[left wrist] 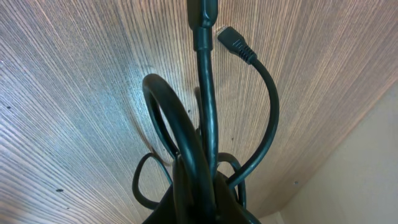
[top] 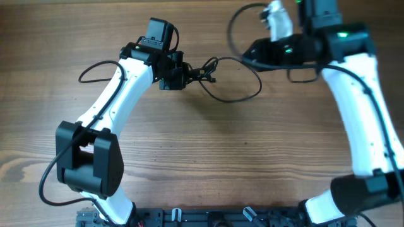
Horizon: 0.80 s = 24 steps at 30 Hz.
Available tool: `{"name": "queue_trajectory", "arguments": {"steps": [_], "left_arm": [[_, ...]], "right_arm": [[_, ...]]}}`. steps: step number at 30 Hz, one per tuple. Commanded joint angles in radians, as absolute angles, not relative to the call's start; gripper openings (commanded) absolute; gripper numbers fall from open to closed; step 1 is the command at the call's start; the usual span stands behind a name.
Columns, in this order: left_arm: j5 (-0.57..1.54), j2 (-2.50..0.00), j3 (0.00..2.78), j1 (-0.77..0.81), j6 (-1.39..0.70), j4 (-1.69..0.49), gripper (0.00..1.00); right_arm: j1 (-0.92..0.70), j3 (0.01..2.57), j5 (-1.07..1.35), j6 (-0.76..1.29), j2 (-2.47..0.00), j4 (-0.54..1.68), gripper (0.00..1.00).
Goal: Untangle cables
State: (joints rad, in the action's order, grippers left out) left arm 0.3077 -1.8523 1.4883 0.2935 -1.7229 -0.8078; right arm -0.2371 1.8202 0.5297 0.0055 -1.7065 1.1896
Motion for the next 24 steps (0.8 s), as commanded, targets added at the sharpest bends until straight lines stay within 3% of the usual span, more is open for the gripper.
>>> {"name": "queue_trajectory", "arguments": {"steps": [1, 12, 19, 24], "left_arm": [[0.356, -1.846, 1.491, 0.266, -1.737, -0.797, 0.04], [0.746, -1.846, 1.491, 0.072, -1.736, -0.797, 0.04], [0.854, -1.846, 1.491, 0.04, -1.736, -0.796, 0.04], [0.89, -1.846, 1.491, 0.04, -1.732, -0.796, 0.04]], "right_arm": [[-0.316, 1.838, 0.498, -0.112, -1.791, 1.165, 0.33], [-0.435, 1.837, 0.467, -0.105, -1.929, 1.011, 0.33], [-0.475, 1.817, 0.468, -0.147, -1.93, 0.9, 0.34], [-0.492, 1.761, 0.475, -0.214, -1.931, 0.86, 0.42]]}}
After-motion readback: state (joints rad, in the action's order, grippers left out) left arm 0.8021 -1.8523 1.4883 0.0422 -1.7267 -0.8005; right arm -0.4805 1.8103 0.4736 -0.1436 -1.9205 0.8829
